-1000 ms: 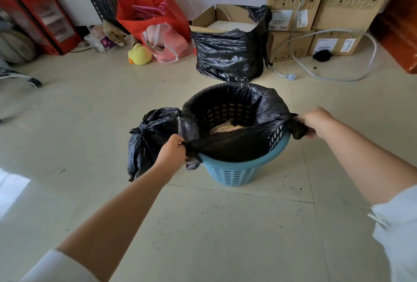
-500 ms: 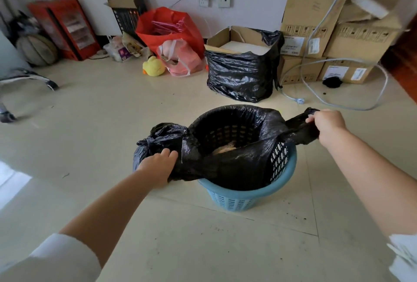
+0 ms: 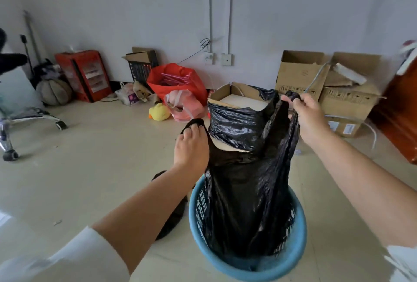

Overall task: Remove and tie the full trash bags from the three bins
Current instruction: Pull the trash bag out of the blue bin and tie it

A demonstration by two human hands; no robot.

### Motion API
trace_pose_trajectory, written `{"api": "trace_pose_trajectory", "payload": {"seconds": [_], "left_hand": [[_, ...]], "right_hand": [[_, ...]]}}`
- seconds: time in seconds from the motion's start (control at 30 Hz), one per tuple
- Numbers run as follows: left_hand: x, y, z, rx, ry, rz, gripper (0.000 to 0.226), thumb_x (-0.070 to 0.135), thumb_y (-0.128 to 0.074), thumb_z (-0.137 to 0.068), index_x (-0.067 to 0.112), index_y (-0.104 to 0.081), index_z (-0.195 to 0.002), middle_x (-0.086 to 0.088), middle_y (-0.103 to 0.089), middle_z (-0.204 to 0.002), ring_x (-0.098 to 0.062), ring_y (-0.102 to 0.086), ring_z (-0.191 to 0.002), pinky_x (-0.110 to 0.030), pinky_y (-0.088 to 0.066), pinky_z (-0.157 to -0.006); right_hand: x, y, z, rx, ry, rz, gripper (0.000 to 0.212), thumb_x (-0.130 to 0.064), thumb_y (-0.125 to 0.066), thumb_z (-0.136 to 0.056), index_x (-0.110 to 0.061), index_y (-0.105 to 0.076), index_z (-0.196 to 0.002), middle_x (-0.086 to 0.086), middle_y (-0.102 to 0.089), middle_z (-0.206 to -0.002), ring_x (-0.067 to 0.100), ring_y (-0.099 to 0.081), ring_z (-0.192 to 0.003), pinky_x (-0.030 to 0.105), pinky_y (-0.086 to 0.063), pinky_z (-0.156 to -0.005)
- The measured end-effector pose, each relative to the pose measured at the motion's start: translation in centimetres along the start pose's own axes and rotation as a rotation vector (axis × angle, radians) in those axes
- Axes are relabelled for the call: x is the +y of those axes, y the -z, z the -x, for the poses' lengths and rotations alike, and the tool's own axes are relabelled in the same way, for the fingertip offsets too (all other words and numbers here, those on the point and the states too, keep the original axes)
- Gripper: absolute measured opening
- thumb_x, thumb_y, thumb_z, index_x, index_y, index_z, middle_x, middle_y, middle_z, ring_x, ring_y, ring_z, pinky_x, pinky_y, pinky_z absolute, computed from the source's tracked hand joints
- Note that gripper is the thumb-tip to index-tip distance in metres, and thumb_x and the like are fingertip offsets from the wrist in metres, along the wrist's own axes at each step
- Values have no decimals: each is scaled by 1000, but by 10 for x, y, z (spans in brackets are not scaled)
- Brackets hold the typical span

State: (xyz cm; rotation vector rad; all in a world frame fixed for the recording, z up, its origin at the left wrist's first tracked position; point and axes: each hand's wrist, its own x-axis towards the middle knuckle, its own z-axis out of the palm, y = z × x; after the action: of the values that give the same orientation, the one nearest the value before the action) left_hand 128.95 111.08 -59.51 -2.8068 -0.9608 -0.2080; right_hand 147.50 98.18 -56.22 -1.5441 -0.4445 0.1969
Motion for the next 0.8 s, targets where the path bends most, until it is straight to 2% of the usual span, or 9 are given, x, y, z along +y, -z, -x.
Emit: {"api": "trace_pose_trajectory", "payload": {"seconds": [0.03,0.1,0.2,0.27,0.33,0.43,0.57,0.7,0.8], "left_hand": [[0,12,-3,40,-5,93,66,2,-44,-87,4,-14,-146,-16,-25,-148,-31,-37,-130,-36,-37,-102],[-5,40,-7,104,-2,253,83,-2,-48,-83,10,0,-150,-12,-15,-155,-33,-34,-135,-39,-40,-100],[-18,74,-16,182,132,313,85,-4,-45,-85,11,7,-150,-6,-13,-158,-31,-38,-135,-40,-44,-95],[-31,89,-15,197,244,222,80,-3,-47,-87,7,1,-150,-10,-21,-155,-31,-42,-132,-40,-46,-92],[-45,103,-11,192,301,66,75,0,-51,-88,1,-7,-148,-15,-33,-146,-31,-46,-128,-40,-48,-90],[-66,126,-3,217,346,-86,73,2,-53,-88,-2,-10,-146,-16,-38,-141,-30,-47,-125,-38,-48,-87],[-93,166,17,298,382,-172,59,0,-54,-86,-1,-27,-138,-14,-45,-133,-29,-49,-122,-36,-48,-82],[-127,205,38,340,401,-312,48,-4,-54,-84,0,-39,-130,-13,-48,-127,-28,-52,-117,-32,-47,-78],[-155,228,53,326,407,-448,36,-8,-51,-85,0,-54,-119,-12,-51,-112,-25,-59,-106,-26,-39,-60]], "right_hand": [[-14,-2,0,-23,39,-37,25,-5,-30,-99,-11,-52,-91,6,-64,-107,22,-59,-97,19,-32,-58],[-44,-7,0,-45,102,-128,34,-3,-31,-98,-19,-44,-71,-8,-56,-82,5,-49,-70,16,-34,-58],[-75,-10,-8,-67,191,-220,34,-3,-32,-98,-21,-44,-71,-11,-63,-81,1,-54,-70,16,-34,-57],[-93,-19,-6,-109,222,-224,34,-3,-31,-98,-21,-44,-71,-10,-64,-81,-4,-57,-65,17,-32,-55],[-113,-38,3,-184,242,-192,33,-5,-30,-98,-23,-43,-72,-10,-61,-84,3,-57,-77,21,-32,-59],[-148,-76,23,-299,283,-159,31,-8,-32,-97,-25,-43,-74,-10,-62,-88,12,-52,-101,23,-37,-68],[-195,-124,44,-369,403,-106,31,-8,-33,-95,-27,-43,-72,2,-63,-102,13,-51,-98,24,-41,-70],[-230,-159,69,-392,488,-107,33,-7,-34,-94,-28,-43,-70,10,-66,-114,15,-54,-104,35,-42,-94],[-245,-177,88,-409,481,-139,32,-6,-34,-94,-26,-42,-69,4,-64,-98,32,-57,-113,32,-42,-79]]}}
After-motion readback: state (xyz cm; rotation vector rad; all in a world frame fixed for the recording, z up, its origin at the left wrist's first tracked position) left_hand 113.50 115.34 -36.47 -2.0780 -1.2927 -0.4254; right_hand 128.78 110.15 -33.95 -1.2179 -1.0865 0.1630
